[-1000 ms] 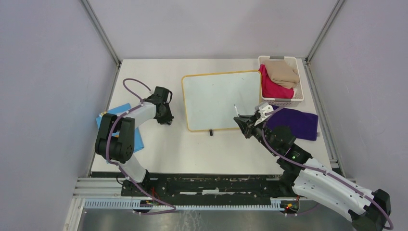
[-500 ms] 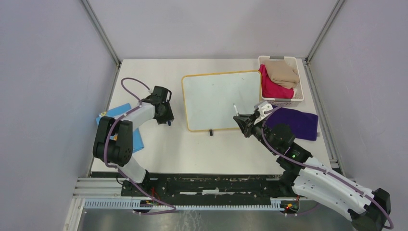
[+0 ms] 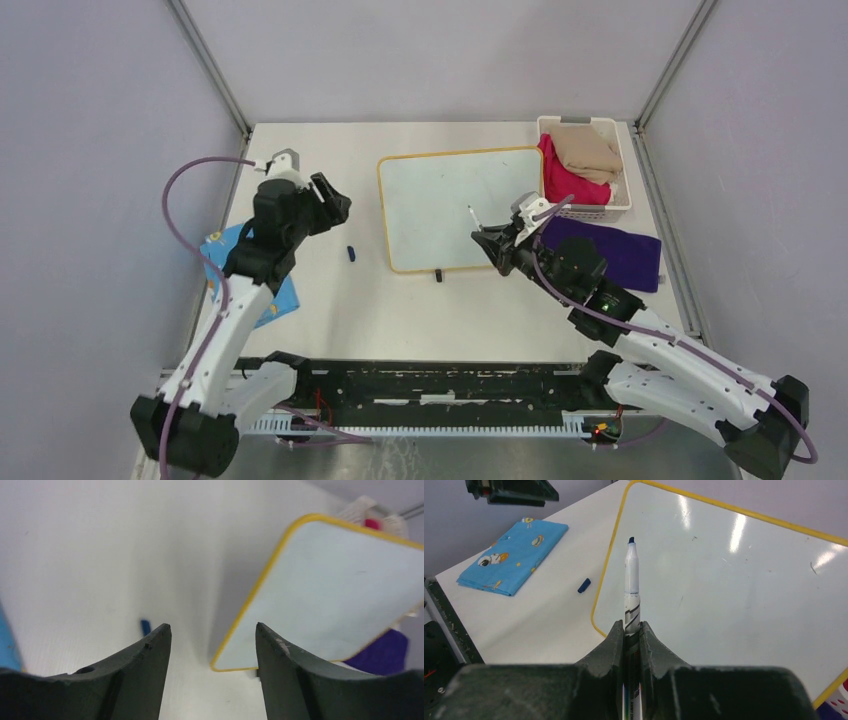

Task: Write a sentence on the whiteboard
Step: Place the pen cap at the center of the board, then write a sentence on the whiteboard.

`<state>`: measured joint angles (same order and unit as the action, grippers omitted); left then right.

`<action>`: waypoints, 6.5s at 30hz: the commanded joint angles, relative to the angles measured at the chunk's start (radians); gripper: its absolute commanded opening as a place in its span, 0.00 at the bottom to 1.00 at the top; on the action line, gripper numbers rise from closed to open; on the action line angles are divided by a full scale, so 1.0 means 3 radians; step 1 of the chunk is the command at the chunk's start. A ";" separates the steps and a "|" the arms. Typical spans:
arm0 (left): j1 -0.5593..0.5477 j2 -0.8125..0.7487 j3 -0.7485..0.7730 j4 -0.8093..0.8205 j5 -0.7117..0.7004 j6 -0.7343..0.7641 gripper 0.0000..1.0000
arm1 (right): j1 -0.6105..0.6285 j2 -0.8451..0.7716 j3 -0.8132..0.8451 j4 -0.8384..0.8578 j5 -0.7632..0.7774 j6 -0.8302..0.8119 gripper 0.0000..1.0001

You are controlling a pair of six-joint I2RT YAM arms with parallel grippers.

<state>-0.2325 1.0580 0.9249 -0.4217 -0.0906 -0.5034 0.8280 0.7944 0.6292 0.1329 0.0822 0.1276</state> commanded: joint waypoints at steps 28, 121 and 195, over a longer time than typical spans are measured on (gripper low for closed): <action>-0.1124 -0.0372 -0.0141 0.2303 0.3242 -0.0110 0.89 | -0.0012 0.0289 0.0768 -0.0432 -0.2128 0.0061 0.00; -0.1378 -0.0945 0.0000 0.3287 0.1282 -0.1206 0.02 | -0.0199 0.1200 0.1306 0.3055 -0.2023 0.2690 0.70; -0.1378 -0.0924 -0.0010 0.3057 0.1324 -0.1126 0.02 | -0.0209 0.1191 0.1293 0.2824 -0.1845 0.2657 0.29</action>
<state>-0.6495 0.7921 0.9188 0.5022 0.3229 -0.8333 0.7635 1.1641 1.0149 0.8829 -0.4946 0.9039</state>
